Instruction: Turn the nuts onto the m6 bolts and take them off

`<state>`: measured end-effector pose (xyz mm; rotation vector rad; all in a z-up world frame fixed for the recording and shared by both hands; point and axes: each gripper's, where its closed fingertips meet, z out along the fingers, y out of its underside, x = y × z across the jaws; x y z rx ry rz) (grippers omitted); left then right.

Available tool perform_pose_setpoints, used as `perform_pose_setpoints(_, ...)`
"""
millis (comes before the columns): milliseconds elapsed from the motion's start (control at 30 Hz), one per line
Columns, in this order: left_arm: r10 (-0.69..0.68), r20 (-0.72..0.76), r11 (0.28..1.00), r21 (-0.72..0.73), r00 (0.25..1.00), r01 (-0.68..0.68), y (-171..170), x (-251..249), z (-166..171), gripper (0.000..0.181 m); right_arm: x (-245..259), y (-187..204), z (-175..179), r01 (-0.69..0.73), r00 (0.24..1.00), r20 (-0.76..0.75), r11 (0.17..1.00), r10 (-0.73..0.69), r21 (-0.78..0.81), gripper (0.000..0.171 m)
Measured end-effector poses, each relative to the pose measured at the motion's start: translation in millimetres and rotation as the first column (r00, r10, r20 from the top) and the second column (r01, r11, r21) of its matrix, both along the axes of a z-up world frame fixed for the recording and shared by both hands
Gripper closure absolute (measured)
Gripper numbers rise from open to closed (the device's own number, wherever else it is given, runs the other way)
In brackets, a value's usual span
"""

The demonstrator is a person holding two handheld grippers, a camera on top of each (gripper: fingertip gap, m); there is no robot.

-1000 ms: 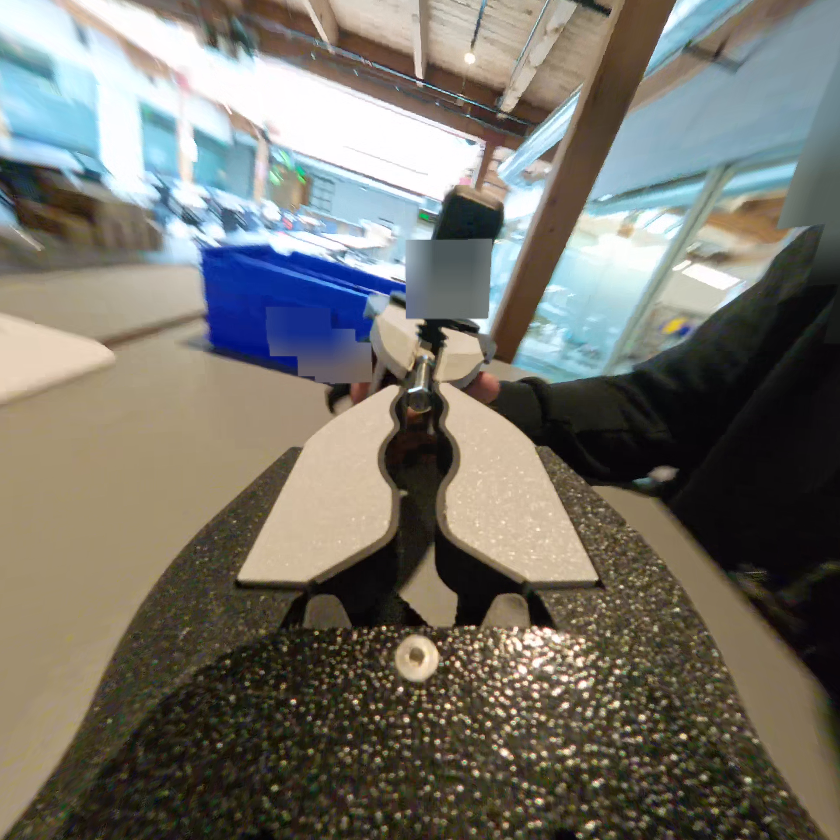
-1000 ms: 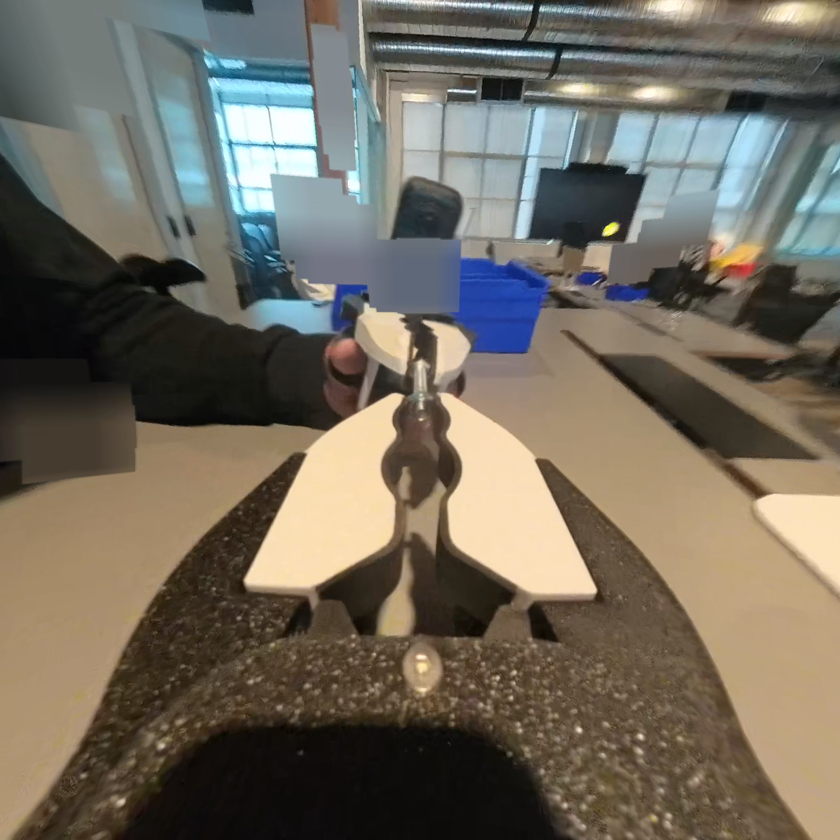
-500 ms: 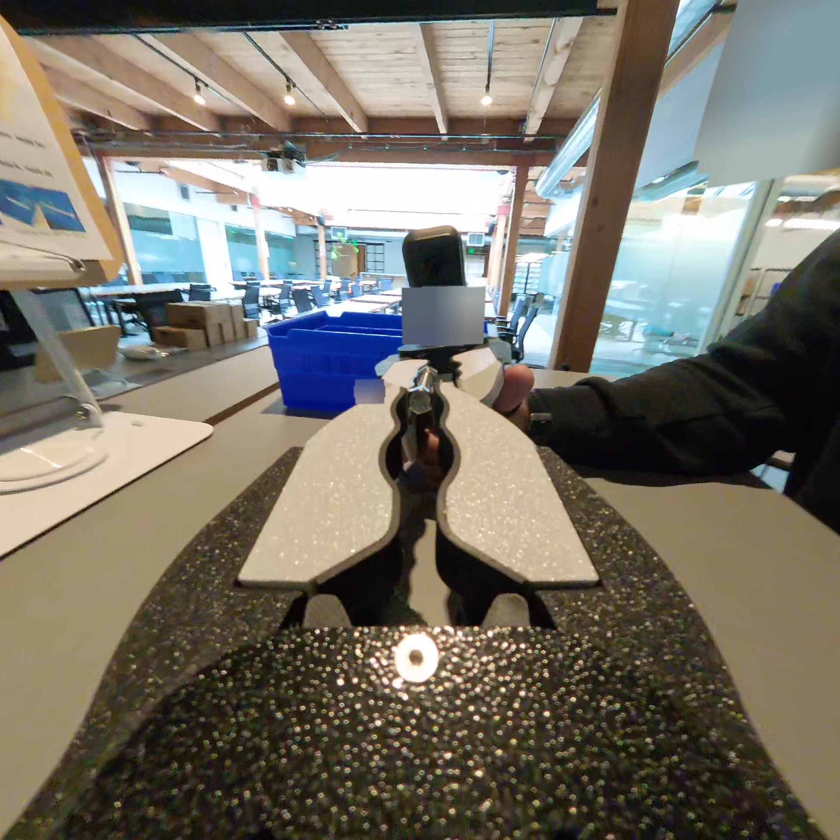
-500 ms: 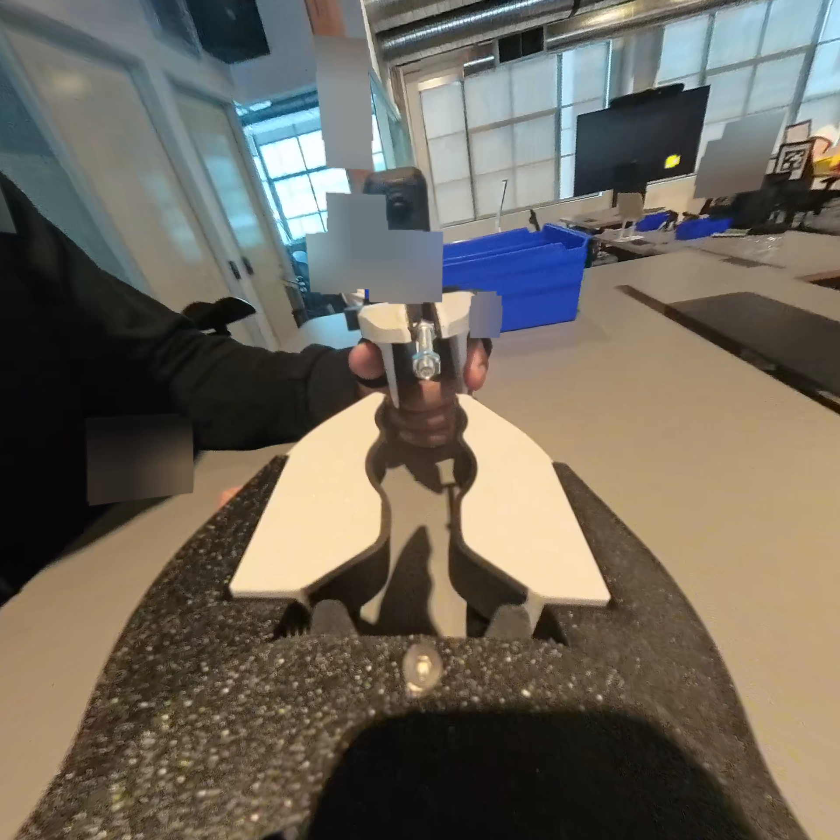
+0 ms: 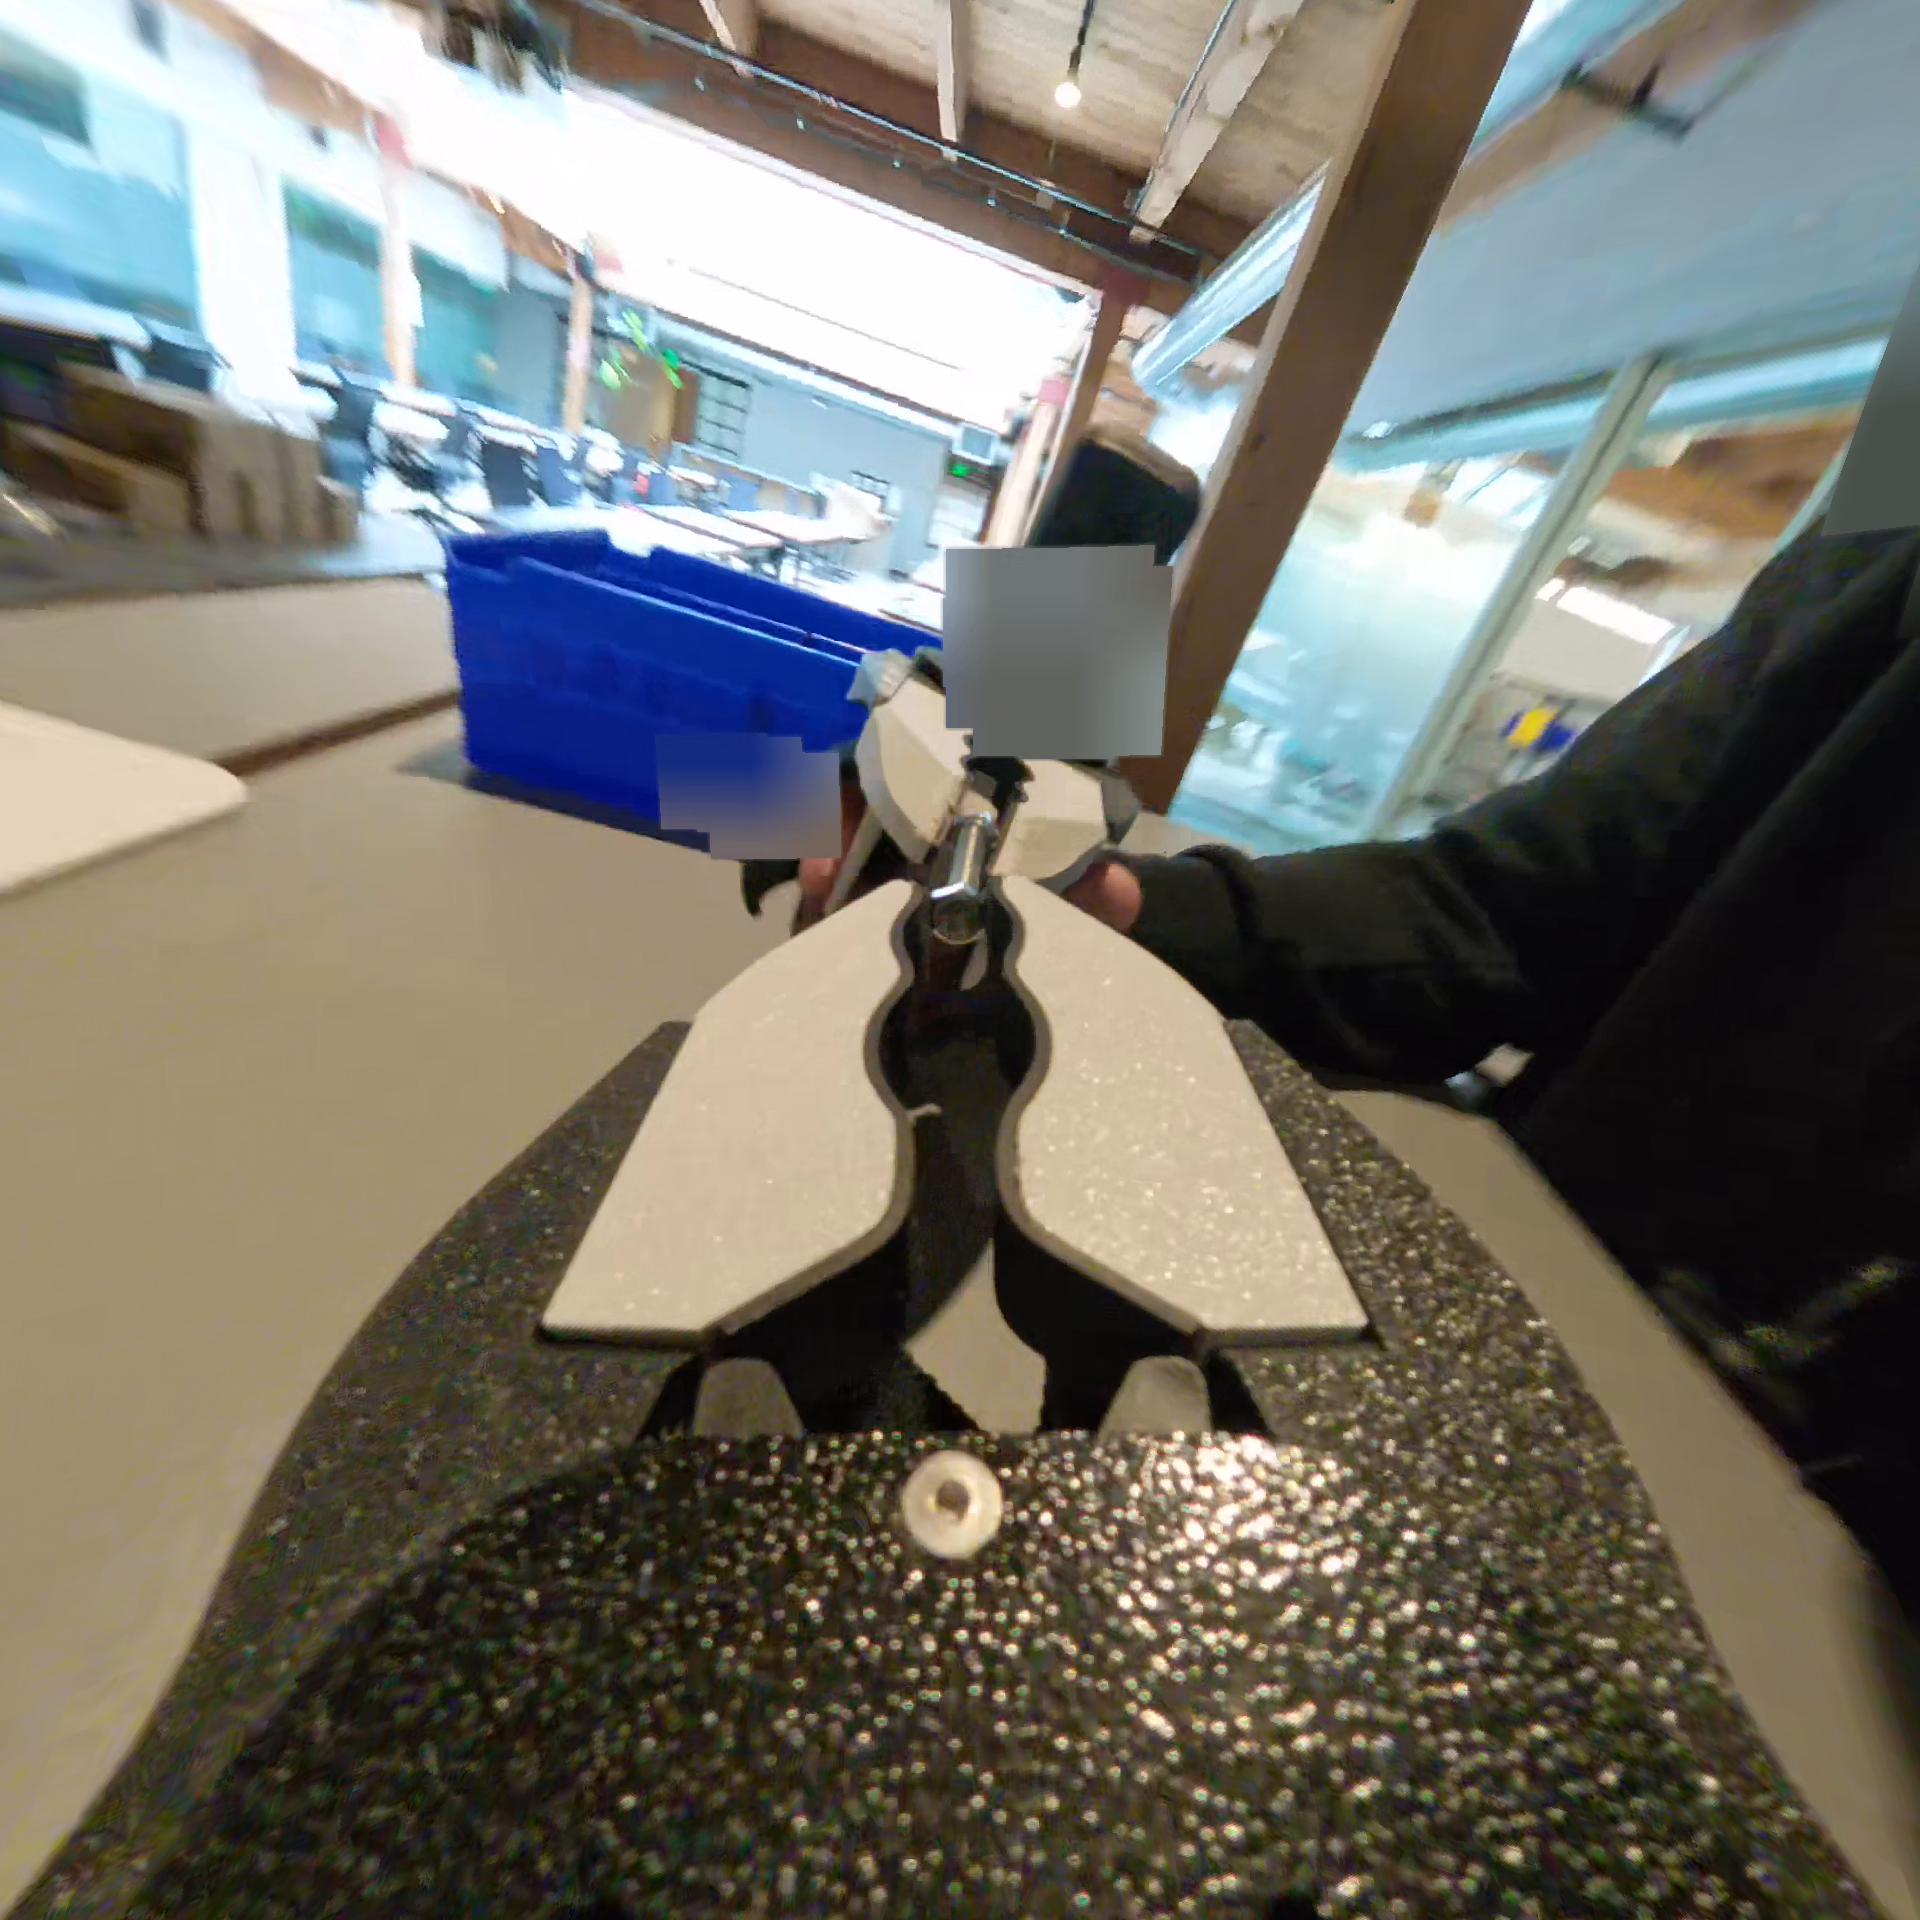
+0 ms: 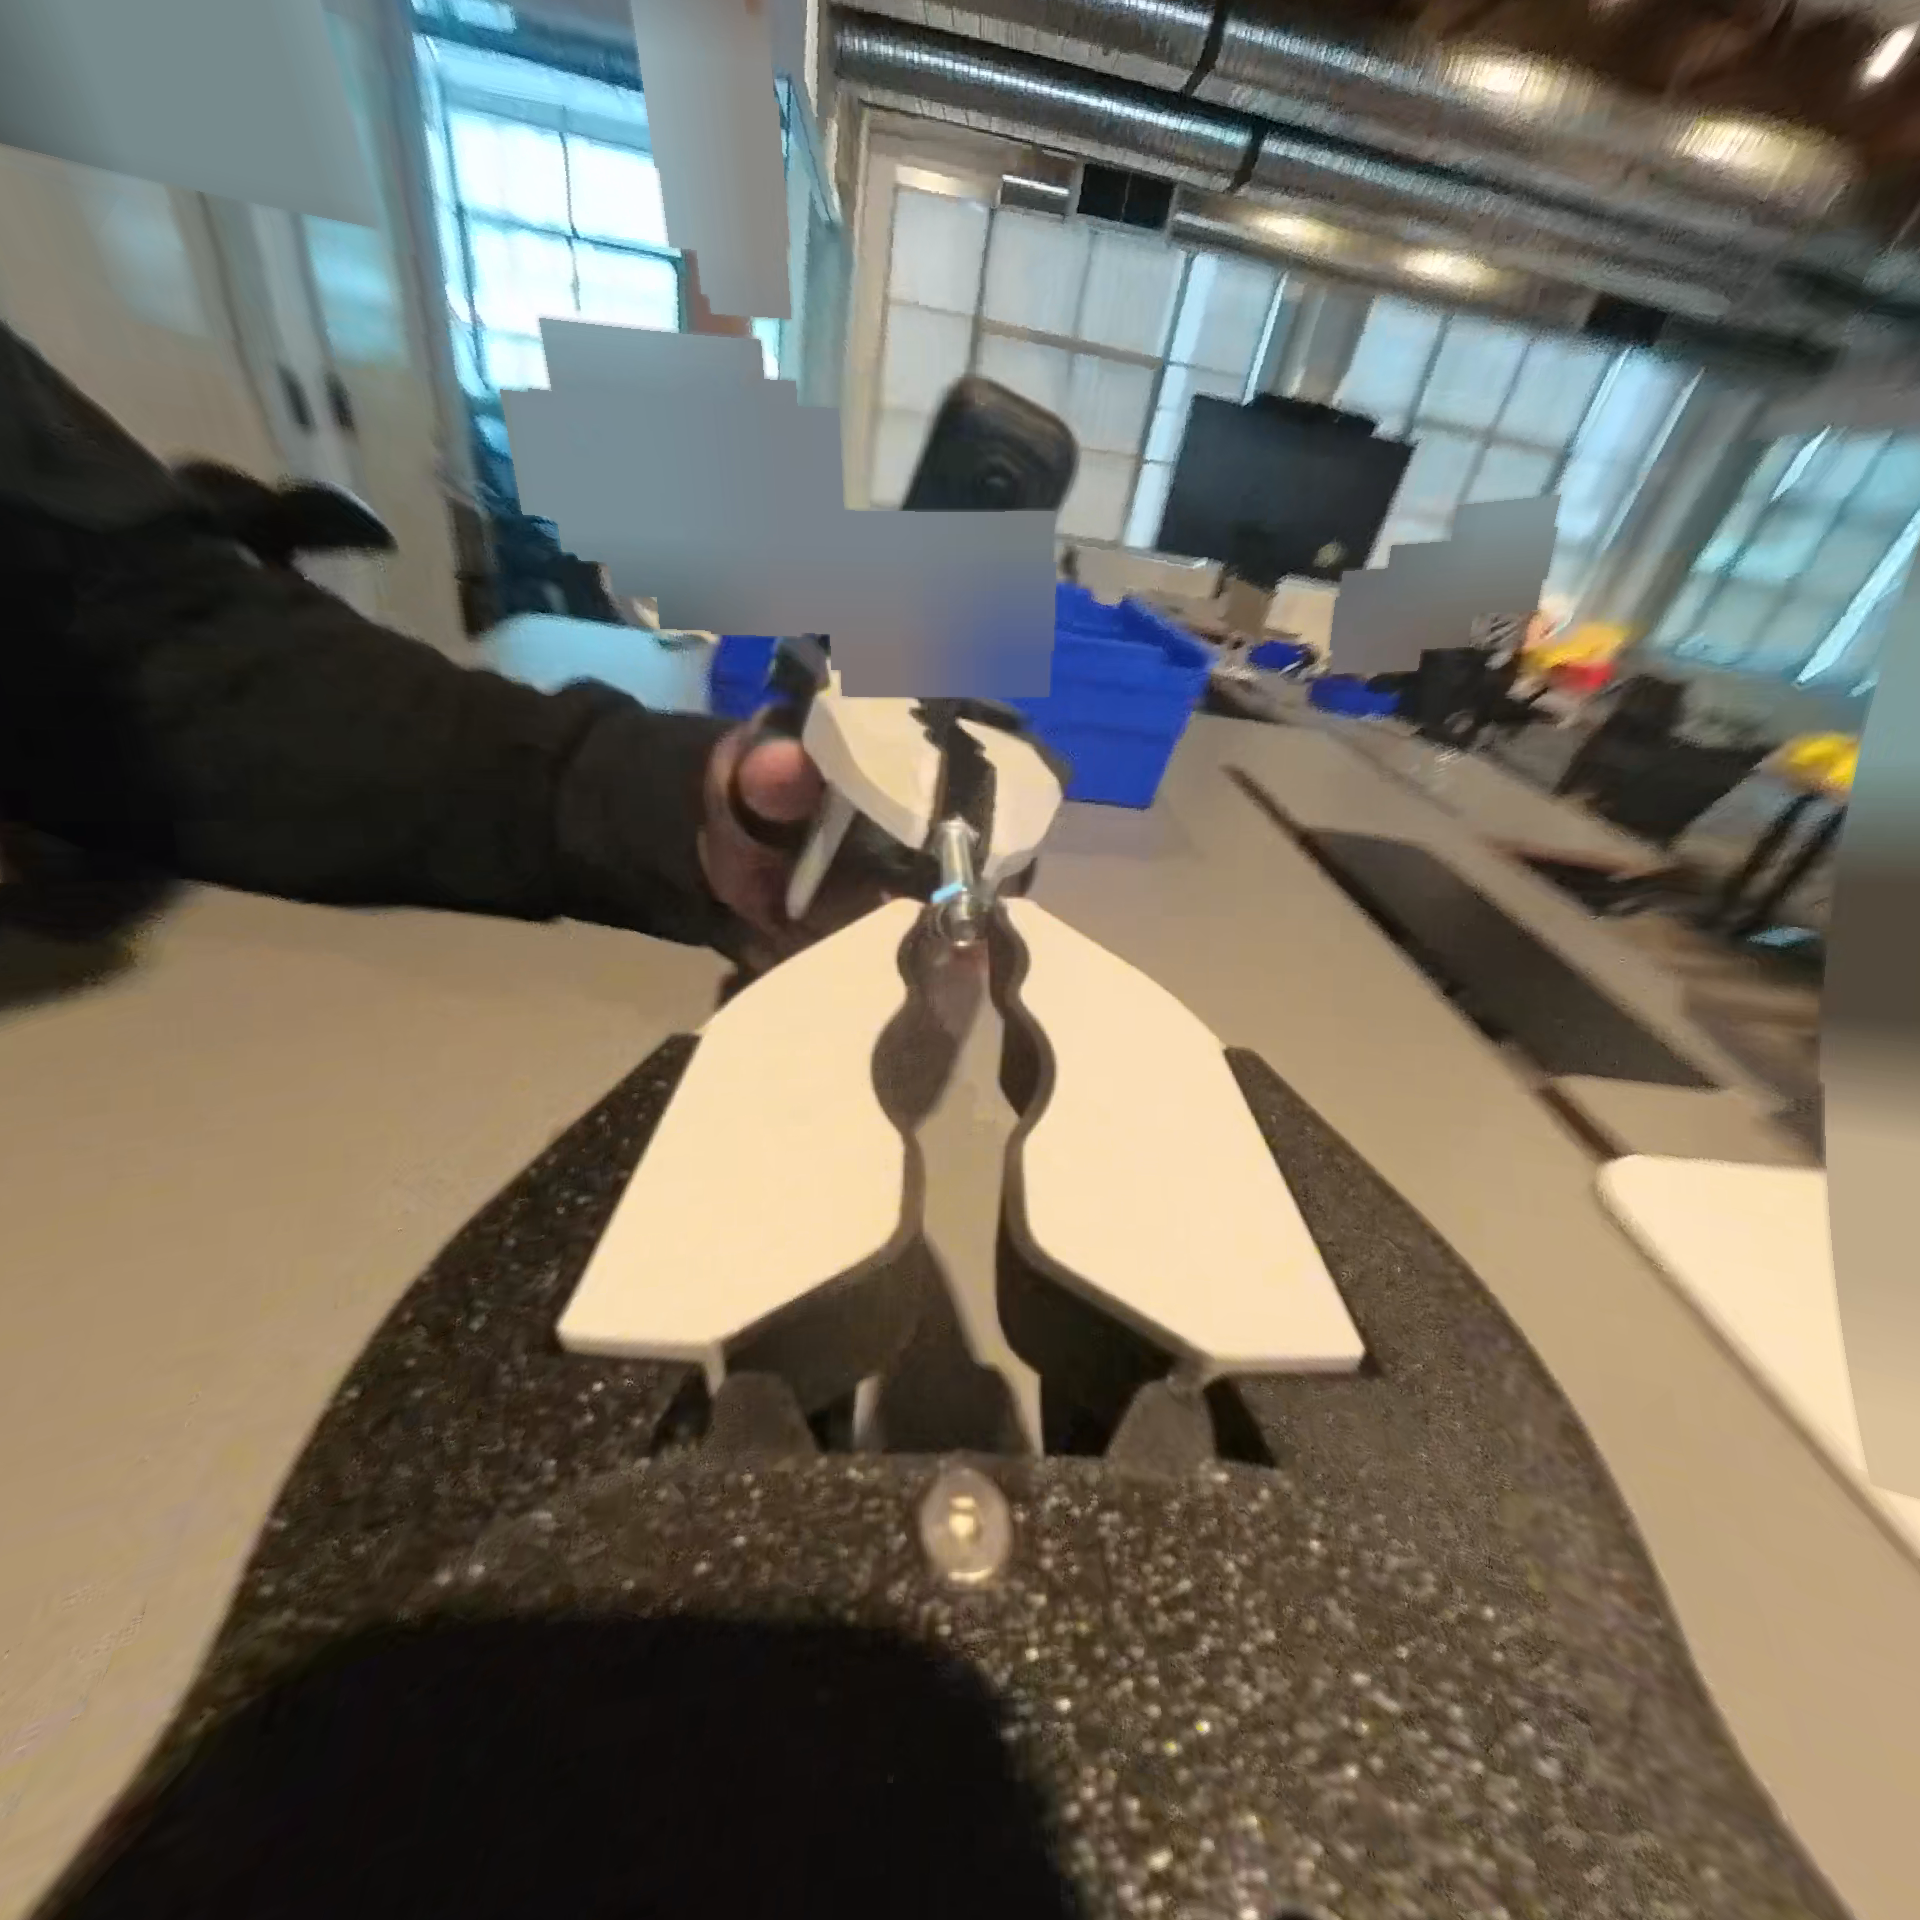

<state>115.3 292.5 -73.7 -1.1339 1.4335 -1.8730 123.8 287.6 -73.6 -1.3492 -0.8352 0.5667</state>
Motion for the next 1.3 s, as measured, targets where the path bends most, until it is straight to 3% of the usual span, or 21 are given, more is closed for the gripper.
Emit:
perform_pose_setpoints(133,0.010,0.006,0.999,-0.041,1.000,-0.010,4,-1,2,0.171,-1,4,-2,0.069,0.996,0.059,0.995,-0.073,0.073,0.161)
perform_pose_setpoints(233,0.056,0.091,0.998,0.032,0.994,-0.060,5,-2,8,0.171,-1,5,-5,0.009,0.999,-0.039,0.997,-0.012,-0.072,0.144)
perform_pose_setpoints(300,0.104,0.141,0.988,0.098,0.985,-0.118,7,-1,10,0.172,-3,3,-4,-0.080,0.989,-0.137,0.981,0.056,-0.177,0.142)
perform_pose_setpoints(467,0.166,0.196,0.948,0.240,0.967,-0.211,9,2,8,0.171,-2,0,2,-0.216,0.947,-0.297,0.933,0.127,-0.288,0.145)
perform_pose_setpoints(633,0.144,0.178,0.936,0.294,0.973,-0.193,2,4,3,0.172,0,2,0,-0.179,0.959,-0.265,0.943,0.102,-0.282,0.161)
perform_pose_setpoints(700,0.114,0.112,0.964,0.228,0.987,-0.137,2,4,1,0.171,0,2,-2,-0.126,0.979,-0.186,0.964,0.082,-0.234,0.161)
perform_pose_setpoints(833,-0.054,-0.088,0.996,-0.079,0.995,0.047,-4,0,-7,0.171,-1,-1,0,-0.010,1.000,-0.008,1.000,0.010,-0.014,0.161)
perform_pose_setpoints(900,-0.059,-0.100,0.991,-0.123,0.993,0.046,-2,0,-6,0.171,-1,2,-1,0.054,0.995,0.083,0.996,-0.060,0.076,0.161)
perform_pose_setpoints(1000,-0.014,-0.058,0.997,-0.070,0.998,0.010,0,1,-4,0.171,-1,3,1,0.062,0.998,0.028,0.997,-0.064,0.052,0.158)
perform_pose_setpoints(1100,0.047,0.036,0.998,0.046,0.998,-0.049,2,1,2,0.172,1,4,3,-0.010,0.995,-0.097,0.996,0.001,-0.086,0.138)
perform_pose_setpoints(1300,0.152,0.166,0.959,0.214,0.974,-0.186,10,0,7,0.171,0,2,-1,-0.169,0.964,-0.248,0.946,0.100,-0.275,0.142)
